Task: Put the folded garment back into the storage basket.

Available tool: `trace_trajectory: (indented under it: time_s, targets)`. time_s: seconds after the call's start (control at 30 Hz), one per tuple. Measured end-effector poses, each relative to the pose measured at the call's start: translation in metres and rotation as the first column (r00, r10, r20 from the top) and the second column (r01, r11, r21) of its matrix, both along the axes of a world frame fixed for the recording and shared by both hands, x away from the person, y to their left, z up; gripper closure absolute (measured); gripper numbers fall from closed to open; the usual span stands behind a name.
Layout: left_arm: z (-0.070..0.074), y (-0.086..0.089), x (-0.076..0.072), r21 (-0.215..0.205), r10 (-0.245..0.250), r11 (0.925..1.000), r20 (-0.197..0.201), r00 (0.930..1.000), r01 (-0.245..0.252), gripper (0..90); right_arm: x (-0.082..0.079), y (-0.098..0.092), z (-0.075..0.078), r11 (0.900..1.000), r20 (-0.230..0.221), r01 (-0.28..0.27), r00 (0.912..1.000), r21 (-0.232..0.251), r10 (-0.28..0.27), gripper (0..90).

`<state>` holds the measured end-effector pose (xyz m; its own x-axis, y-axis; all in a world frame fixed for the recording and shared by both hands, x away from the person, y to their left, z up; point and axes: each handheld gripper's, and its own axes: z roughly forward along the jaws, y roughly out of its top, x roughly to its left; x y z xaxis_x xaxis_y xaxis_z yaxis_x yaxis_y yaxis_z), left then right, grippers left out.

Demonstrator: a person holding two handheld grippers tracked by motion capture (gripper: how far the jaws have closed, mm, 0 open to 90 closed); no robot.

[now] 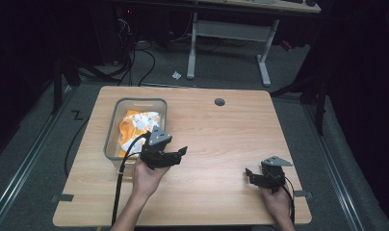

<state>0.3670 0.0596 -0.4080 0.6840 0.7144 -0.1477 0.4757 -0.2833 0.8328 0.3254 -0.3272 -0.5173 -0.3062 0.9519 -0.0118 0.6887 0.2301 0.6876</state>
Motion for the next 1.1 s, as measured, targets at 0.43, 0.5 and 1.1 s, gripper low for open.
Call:
trace_trajectory:
  time_s: [0.43, 0.5, 1.1]
  targets:
    - [-0.015, -0.018, -0.005, 0.019, -0.032, 0.9993, -0.021, 0.9993, 0.033, 33.3, 0.000, 0.000, 0.000, 1.000, 0.000, 0.000, 1.0000, 0.000, 0.000, 26.4]
    - [-0.019, -0.021, -0.005, 0.014, -0.035, 0.9993, -0.026, 0.9990, 0.036, 33.3, 0.000, 0.000, 0.000, 1.000, 0.001, -0.002, 1.0000, 0.000, 0.002, 26.5]
    - [-0.043, -0.035, -0.007, 0.022, -0.064, 0.9976, -0.079, 0.9949, 0.065, 33.7, 0.000, 0.000, 0.000, 1.000, 0.000, -0.004, 1.0000, 0.000, 0.004, 26.5]
